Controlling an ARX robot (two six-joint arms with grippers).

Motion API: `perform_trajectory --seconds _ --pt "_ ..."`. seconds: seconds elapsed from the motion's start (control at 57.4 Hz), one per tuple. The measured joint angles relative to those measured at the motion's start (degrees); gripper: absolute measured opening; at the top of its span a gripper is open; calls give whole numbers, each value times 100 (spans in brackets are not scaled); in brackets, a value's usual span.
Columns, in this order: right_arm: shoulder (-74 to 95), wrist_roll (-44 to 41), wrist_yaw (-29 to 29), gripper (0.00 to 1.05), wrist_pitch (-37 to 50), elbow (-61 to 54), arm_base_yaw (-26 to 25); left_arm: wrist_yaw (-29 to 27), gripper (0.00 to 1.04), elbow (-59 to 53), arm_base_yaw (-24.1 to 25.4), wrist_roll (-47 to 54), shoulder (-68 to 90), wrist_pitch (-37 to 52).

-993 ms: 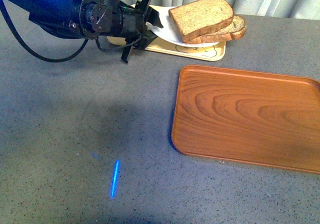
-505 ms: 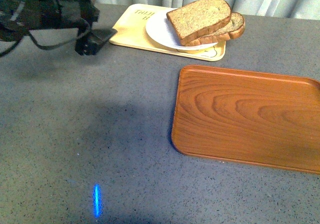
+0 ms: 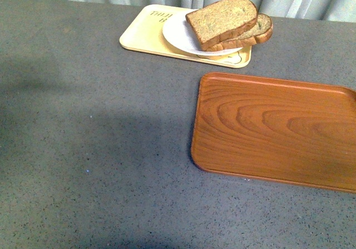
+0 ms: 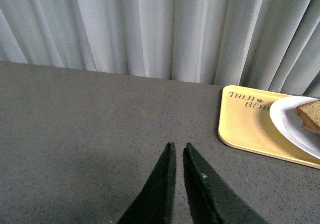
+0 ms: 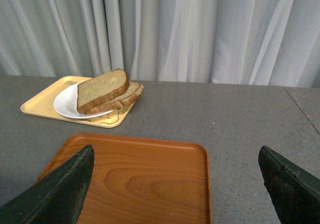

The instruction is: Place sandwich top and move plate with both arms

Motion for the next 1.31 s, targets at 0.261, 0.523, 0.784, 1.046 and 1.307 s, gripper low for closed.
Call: perform_trajectory --seconds 0.261,0.523,0.784,1.046,1.307 --pt "0 0 0 96 0 0 0 374 2 -737 289 37 -1508 -833" --pt "0 0 0 96 0 0 0 463 2 -1279 474 55 -2669 -1458" --pt "0 0 0 96 0 0 0 461 2 -1644 483 55 -4076 -2483" --pt "0 0 0 96 0 0 0 461 2 -1790 483 57 -5209 -3449" --pt "0 0 0 96 0 0 0 463 2 -1794 483 59 -6312 -4448"
